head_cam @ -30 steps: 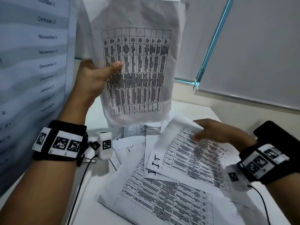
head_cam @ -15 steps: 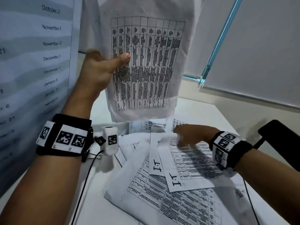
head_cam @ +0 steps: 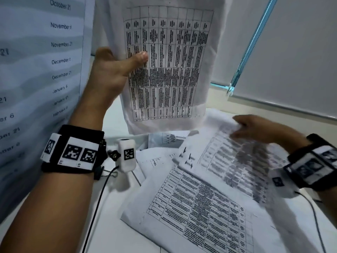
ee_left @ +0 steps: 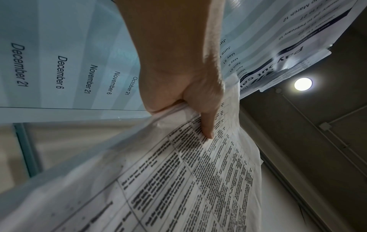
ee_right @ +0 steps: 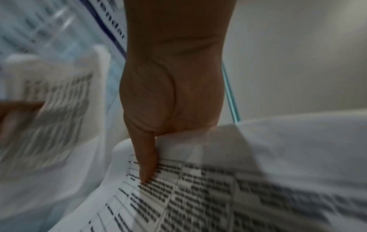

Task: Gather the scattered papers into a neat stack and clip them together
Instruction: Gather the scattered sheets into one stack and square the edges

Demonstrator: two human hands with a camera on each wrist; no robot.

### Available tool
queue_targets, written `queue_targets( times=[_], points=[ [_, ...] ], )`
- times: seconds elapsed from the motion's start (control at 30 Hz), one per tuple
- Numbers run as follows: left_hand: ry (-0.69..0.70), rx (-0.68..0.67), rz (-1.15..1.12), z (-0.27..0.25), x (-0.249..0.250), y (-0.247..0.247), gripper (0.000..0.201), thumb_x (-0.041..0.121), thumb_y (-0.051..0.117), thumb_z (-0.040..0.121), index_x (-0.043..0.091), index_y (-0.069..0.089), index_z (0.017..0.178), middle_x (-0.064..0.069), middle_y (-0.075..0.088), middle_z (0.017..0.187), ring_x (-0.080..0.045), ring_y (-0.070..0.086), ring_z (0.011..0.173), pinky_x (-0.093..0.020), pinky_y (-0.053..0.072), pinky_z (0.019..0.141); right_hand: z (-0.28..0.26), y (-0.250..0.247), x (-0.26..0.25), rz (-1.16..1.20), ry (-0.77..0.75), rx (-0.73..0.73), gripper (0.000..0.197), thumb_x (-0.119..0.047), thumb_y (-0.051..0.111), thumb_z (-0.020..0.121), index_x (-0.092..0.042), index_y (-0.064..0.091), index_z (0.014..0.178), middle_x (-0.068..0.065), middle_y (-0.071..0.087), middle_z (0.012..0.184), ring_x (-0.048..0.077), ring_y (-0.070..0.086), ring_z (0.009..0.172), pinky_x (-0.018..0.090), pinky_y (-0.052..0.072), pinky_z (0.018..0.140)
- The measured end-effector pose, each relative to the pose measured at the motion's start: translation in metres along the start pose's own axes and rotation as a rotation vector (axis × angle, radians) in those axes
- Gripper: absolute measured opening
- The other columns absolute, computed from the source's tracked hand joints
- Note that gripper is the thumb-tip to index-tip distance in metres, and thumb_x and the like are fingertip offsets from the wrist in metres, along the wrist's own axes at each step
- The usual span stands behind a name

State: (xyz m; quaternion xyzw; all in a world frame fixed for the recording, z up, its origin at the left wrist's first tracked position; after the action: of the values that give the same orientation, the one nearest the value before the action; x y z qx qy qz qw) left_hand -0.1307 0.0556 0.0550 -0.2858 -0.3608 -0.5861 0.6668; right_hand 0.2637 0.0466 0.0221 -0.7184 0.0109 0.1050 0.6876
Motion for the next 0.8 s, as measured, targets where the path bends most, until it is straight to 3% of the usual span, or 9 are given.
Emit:
queue_targets(
  times=[0.03,0.1,0.2,0.27,0.33,0.47,0.57,0.67,0.8],
  points=[
    [-0.003,0.006,-0.017,0.0,0.0,-0.001,0.044,0.037,0.081,0.084,0.007,0.073,0.115,-0.003,0.077,0.112,-0.012,0.075,0.102,-0.037,0.058,0.099,-0.008,-0.019,0.009,-0.009,0.009,0.016,0.024,-0.032,0.078,0.083,-0.017,0.065,0.096,0.002,0.063,0.079,0.017,0.054,0.078,0.03,0.042,0.065],
    [-0.008,0.012,-0.041,-0.001,0.001,-0.001,0.043,0.033,0.081,0.085,0.006,0.072,0.117,-0.005,0.076,0.114,-0.013,0.075,0.104,-0.037,0.058,0.099,-0.026,-0.055,0.019,0.016,0.032,0.064,0.019,-0.025,0.079,0.082,-0.016,0.071,0.098,0.014,0.071,0.084,0.014,0.056,0.07,0.021,0.044,0.062],
    [-0.017,0.034,-0.076,-0.003,0.003,-0.003,0.041,0.028,0.082,0.085,0.006,0.072,0.119,-0.002,0.077,0.113,-0.015,0.075,0.104,-0.037,0.058,0.098,-0.052,-0.101,0.023,0.083,0.06,0.143,0.029,-0.013,0.081,0.079,-0.037,0.07,0.091,-0.001,0.076,0.074,0.001,0.062,0.055,0.007,0.046,0.054],
    [-0.042,0.077,-0.081,-0.004,0.004,-0.006,0.039,0.033,0.083,0.083,0.013,0.073,0.115,0.003,0.078,0.11,-0.013,0.075,0.102,-0.038,0.059,0.097,-0.062,-0.12,0.017,0.149,0.064,0.139,0.028,-0.019,0.08,0.073,-0.045,0.071,0.08,-0.01,0.075,0.068,0.001,0.067,0.056,0.008,0.05,0.054],
    [-0.069,0.119,-0.073,-0.004,0.005,-0.009,0.031,0.037,0.084,0.081,0.022,0.073,0.106,0.009,0.078,0.104,-0.008,0.075,0.099,-0.037,0.059,0.097,-0.063,-0.13,0.008,0.135,0.047,0.086,0.019,-0.027,0.079,0.067,-0.045,0.073,0.069,-0.008,0.075,0.066,0.006,0.068,0.056,0.012,0.05,0.056],
    [-0.073,0.119,-0.03,-0.005,0.01,-0.009,0.014,0.035,0.081,0.085,0.031,0.069,0.092,0.025,0.076,0.087,0.006,0.073,0.088,-0.02,0.058,0.086,-0.035,-0.112,-0.013,-0.068,0.04,-0.17,0.015,-0.02,0.082,0.079,-0.026,0.073,0.069,-0.004,0.073,0.066,0.003,0.063,0.058,0.03,0.049,0.066],
    [-0.069,0.126,-0.038,-0.003,0.006,-0.008,0.027,0.036,0.083,0.083,0.024,0.072,0.105,0.017,0.078,0.096,0.001,0.074,0.092,-0.018,0.058,0.081,0.004,-0.071,-0.026,-0.289,-0.006,-0.297,0.014,-0.024,0.079,0.084,-0.019,0.066,0.081,-0.003,0.068,0.077,0.013,0.059,0.074,0.029,0.046,0.069],
    [-0.065,0.117,-0.033,-0.002,0.005,-0.005,0.047,0.037,0.084,0.082,0.013,0.071,0.119,0.007,0.078,0.107,-0.005,0.075,0.097,-0.02,0.059,0.084,0.049,-0.02,-0.023,-0.464,-0.051,-0.277,0.025,-0.028,0.073,0.089,-0.008,0.067,0.103,0.011,0.07,0.099,0.024,0.063,0.087,0.032,0.049,0.074],
    [-0.082,0.106,-0.047,-0.001,0.002,-0.002,0.029,0.031,0.082,0.084,0.019,0.073,0.109,0.014,0.079,0.096,-0.004,0.076,0.093,-0.016,0.058,0.078,0.086,0.045,-0.03,-0.554,-0.228,-0.24,0.042,-0.023,0.061,0.092,-0.014,0.058,0.133,0.007,0.056,0.144,0.023,0.056,0.126,0.03,0.044,0.099]
  ],
)
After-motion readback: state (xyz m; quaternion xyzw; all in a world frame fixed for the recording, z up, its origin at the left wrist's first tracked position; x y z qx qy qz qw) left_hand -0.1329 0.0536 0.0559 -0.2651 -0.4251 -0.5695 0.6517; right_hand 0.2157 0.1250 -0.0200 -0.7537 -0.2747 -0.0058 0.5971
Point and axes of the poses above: each hand's wrist, its own z-axis towards the middle knuckle, its own y-axis out of the palm, x = y × z, the point moved 2 cm from there along z, towards the middle knuckle
